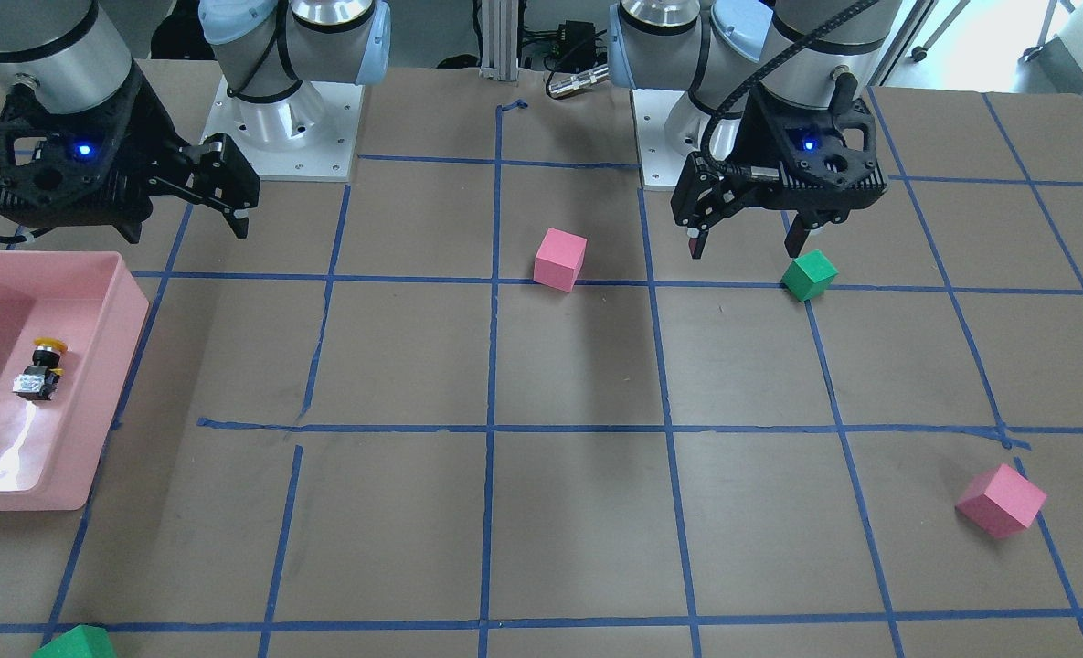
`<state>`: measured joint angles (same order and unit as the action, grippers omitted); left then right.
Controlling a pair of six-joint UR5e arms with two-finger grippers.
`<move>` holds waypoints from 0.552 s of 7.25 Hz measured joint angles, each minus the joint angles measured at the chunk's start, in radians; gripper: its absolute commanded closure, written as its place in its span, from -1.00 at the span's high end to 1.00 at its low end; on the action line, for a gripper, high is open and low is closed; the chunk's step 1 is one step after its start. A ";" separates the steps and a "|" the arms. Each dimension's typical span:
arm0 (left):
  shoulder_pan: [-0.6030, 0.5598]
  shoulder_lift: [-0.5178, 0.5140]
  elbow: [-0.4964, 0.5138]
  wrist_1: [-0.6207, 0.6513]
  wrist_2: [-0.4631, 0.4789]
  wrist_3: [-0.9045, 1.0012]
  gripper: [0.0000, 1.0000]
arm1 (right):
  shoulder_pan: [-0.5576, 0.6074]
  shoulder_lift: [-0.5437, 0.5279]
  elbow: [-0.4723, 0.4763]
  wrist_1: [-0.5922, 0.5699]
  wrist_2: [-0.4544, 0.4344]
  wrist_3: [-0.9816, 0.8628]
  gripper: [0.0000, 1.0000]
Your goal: Align button upright
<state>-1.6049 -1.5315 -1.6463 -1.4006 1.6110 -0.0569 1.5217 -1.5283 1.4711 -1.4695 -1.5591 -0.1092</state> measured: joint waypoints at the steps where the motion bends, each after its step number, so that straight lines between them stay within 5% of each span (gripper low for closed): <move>1: -0.001 0.000 -0.001 -0.001 -0.001 -0.001 1.00 | -0.002 0.002 0.000 -0.001 -0.001 0.034 1.00; 4: -0.004 0.006 -0.010 -0.002 -0.002 -0.002 1.00 | -0.085 0.022 0.040 -0.018 -0.014 0.104 1.00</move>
<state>-1.6086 -1.5256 -1.6566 -1.4026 1.6092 -0.0587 1.4363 -1.5063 1.5107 -1.4872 -1.5728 -0.0052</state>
